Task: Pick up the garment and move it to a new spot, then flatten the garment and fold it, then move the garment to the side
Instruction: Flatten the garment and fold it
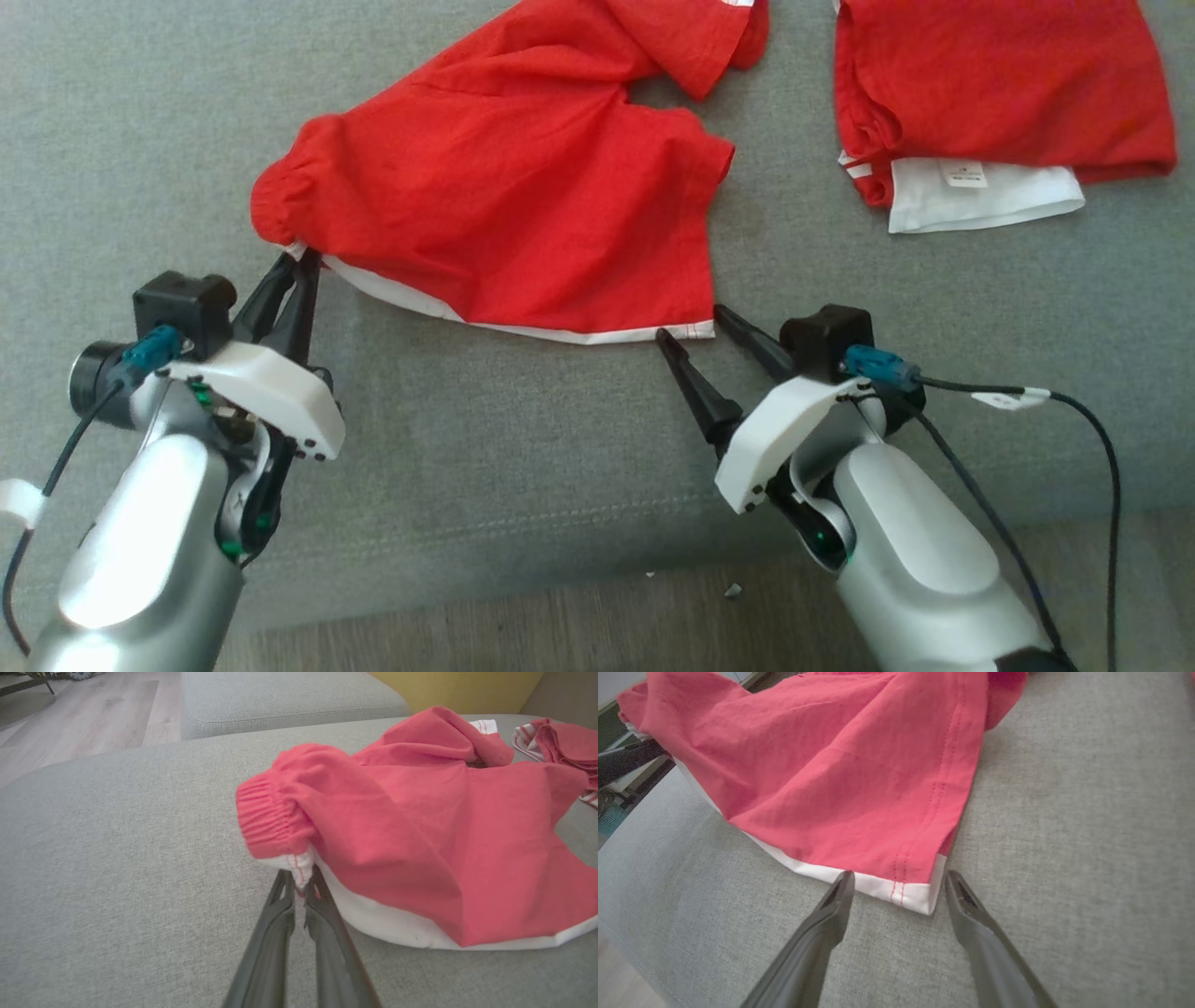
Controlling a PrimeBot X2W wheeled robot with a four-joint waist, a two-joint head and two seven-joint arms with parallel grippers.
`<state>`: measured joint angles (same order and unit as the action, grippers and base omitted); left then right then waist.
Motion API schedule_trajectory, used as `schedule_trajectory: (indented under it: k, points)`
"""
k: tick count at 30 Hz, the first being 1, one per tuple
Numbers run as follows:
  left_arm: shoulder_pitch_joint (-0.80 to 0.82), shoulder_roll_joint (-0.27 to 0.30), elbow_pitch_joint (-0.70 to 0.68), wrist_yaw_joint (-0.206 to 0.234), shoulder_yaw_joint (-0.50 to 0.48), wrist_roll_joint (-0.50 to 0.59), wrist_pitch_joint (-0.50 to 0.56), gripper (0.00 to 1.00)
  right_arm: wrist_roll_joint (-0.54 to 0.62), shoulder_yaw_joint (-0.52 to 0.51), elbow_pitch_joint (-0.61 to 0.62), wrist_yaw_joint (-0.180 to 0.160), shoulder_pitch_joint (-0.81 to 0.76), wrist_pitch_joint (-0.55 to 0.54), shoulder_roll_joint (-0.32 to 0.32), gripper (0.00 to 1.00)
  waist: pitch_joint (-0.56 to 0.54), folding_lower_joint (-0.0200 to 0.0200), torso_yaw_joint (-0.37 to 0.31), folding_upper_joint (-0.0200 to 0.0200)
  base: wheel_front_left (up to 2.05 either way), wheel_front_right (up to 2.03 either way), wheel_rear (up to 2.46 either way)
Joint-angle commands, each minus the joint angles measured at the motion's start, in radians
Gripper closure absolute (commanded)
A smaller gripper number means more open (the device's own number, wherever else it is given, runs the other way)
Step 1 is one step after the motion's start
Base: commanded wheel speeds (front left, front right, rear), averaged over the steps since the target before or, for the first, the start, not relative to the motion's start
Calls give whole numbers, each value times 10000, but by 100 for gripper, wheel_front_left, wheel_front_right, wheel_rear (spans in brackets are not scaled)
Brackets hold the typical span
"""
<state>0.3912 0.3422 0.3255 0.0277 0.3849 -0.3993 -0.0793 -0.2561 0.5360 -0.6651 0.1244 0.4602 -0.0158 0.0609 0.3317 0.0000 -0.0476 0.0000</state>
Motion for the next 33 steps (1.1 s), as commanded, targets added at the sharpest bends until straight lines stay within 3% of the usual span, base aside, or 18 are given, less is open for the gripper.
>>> schedule_trajectory:
  k: [1,7,8,9,13,21,28,33]
  points:
    - [208,418,-339,73,-340,-52,16,100,-77,270,185,63,188,109,-107,0,21,0,4,0,0,0,0]
    - [300,444,-342,66,-278,-69,41,100,-238,644,-326,63,518,232,-107,0,98,0,71,0,0,0,0]
    - [314,445,-343,67,-272,-77,43,100,-278,696,-409,63,563,225,-107,13,106,0,87,0,0,0,0]
    - [328,448,-342,69,-268,-84,43,100,-286,779,-498,63,617,198,-107,100,115,0,101,0,0,0,0]
    - [359,483,-320,81,-267,-114,31,100,-391,943,-798,63,821,205,-107,100,119,0,124,0,0,0,0]
    - [186,476,-344,-1,-216,-327,65,100,226,120,-1017,63,1170,932,41,100,-303,0,80,0,0,0,0]
    - [-67,548,-841,-113,-196,-587,276,100,786,-248,-71,63,1359,1222,704,100,-1035,0,147,0,0,0,0]
    - [-327,690,-1625,-161,-190,-829,667,100,1014,-238,1352,63,1484,910,1411,100,-1885,0,203,0,0,0,0]
